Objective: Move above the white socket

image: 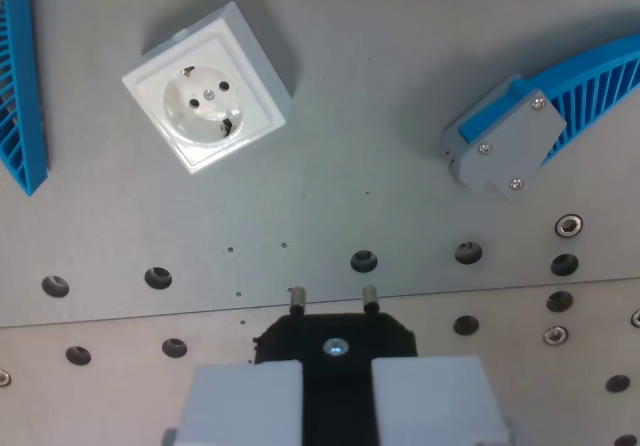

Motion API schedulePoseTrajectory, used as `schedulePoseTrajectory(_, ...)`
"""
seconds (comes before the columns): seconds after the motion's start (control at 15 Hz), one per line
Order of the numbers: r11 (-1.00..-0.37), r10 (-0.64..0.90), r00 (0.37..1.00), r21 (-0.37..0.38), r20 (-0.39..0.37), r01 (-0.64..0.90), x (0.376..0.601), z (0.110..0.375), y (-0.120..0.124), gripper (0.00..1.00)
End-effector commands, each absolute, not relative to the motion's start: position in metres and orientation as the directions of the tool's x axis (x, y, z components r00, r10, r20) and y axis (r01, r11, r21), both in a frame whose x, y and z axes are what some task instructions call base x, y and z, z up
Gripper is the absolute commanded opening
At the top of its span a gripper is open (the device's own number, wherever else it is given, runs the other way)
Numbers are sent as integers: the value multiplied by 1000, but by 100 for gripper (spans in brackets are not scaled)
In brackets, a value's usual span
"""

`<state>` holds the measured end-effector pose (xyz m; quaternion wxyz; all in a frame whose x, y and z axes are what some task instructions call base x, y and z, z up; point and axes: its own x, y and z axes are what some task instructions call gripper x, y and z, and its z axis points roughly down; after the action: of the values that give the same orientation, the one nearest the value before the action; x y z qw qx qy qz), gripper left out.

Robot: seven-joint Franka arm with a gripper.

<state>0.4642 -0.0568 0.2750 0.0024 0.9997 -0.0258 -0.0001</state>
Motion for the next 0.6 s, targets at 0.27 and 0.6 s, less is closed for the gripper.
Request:
schedulePoseTrajectory(0.27,-999,-51,999,5,0,-51,464,275,-57,0)
schedulePoseTrajectory(0.6,-999,-35,999,4,-1,-35,464,274,-56,0)
